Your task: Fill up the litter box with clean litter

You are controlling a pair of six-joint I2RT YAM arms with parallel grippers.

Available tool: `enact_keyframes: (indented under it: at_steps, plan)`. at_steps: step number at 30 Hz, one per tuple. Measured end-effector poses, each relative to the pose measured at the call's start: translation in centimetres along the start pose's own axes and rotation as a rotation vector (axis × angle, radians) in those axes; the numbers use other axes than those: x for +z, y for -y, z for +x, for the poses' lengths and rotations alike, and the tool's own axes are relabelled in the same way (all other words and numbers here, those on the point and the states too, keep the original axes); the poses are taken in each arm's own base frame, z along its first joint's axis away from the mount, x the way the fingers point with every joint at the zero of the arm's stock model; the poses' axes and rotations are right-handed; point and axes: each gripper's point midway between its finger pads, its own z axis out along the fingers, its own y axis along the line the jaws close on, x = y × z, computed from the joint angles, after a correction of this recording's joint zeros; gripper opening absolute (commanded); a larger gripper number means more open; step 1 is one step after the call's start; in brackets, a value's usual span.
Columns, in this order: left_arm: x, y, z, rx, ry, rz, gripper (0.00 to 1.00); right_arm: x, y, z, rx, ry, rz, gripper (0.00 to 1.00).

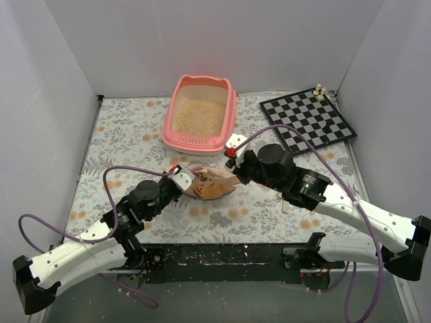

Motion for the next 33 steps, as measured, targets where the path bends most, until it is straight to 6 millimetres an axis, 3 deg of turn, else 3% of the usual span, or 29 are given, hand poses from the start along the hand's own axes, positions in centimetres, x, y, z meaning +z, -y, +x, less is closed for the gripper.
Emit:
enact_keyframes:
  at_steps: [6, 15, 21, 33]
  plan:
    - [-0.4, 0.2, 0.0, -0.022, 0.035, 0.003, 0.00, 0.4, 0.3, 0.4, -0.040, -0.061, -0.077, 0.01]
    - [-0.2, 0.8, 0.0, -0.011, 0.054, 0.030, 0.00, 3.9, 1.3, 4.6, 0.006, -0.199, -0.242, 0.01]
    - [0.0, 0.9, 0.0, 0.009, 0.055, 0.039, 0.00, 4.7, -1.1, 5.5, -0.002, -0.222, -0.411, 0.01]
    - [0.1, 0.7, -0.9, 0.040, 0.090, 0.039, 0.00, 4.5, -5.0, 7.2, 0.021, -0.270, -0.659, 0.01]
